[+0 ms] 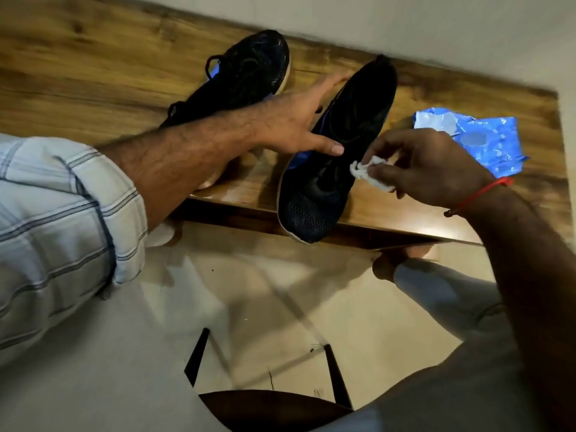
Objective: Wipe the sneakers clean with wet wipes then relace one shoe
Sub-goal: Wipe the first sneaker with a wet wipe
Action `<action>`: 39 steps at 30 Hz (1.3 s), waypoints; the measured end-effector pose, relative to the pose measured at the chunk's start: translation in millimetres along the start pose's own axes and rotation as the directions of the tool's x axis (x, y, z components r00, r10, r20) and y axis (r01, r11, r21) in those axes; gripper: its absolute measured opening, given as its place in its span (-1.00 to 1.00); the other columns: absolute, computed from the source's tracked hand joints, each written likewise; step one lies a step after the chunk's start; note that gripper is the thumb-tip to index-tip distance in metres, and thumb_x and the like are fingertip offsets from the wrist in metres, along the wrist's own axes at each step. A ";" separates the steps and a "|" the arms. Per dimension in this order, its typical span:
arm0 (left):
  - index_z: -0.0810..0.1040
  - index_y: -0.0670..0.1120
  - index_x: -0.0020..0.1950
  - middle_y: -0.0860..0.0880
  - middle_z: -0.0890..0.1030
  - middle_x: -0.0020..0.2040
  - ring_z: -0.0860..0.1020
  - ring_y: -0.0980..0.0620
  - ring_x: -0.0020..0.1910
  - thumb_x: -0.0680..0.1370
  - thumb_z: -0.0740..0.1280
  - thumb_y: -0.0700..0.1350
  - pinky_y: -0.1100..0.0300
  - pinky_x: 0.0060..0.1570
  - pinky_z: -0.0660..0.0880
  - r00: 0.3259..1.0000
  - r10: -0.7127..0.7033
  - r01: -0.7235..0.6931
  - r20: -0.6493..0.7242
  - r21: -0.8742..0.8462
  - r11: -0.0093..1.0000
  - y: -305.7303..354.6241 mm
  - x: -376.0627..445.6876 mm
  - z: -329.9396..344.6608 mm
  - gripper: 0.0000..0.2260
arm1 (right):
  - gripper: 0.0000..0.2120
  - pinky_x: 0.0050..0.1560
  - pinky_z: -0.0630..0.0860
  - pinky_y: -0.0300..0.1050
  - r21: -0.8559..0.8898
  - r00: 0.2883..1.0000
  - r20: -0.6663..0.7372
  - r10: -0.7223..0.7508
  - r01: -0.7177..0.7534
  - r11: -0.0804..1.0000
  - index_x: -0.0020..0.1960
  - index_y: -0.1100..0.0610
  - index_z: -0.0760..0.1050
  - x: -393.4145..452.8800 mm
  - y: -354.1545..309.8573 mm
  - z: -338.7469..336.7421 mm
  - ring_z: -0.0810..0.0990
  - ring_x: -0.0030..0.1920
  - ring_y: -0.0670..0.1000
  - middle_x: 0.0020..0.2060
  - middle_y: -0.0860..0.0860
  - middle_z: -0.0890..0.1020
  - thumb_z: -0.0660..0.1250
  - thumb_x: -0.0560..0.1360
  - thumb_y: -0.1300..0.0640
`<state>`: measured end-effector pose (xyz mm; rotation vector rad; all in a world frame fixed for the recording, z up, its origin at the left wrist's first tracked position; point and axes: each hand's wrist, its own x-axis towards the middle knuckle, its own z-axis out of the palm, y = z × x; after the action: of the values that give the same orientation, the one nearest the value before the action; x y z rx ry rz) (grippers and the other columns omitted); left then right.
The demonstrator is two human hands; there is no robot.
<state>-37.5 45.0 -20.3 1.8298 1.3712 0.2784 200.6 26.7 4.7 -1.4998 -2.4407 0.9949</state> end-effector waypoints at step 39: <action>-0.28 0.34 0.59 -0.09 0.57 0.00 0.56 -0.09 0.01 0.44 0.53 0.14 0.01 -0.15 0.45 0.996 -0.019 0.054 -0.082 0.449 0.892 -17.0 -5.8 27.8 0.07 | -0.89 -0.01 0.57 0.06 -0.305 0.911 0.367 -0.189 0.310 0.900 -0.03 0.12 0.64 8.1 -54.3 78.7 0.60 -0.03 0.08 -0.09 0.07 0.62 0.37 0.47 0.20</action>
<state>-34.9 28.2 -48.6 2.1843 1.6220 0.0031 122.9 -19.9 -27.0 -1.1149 -3.1005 0.8363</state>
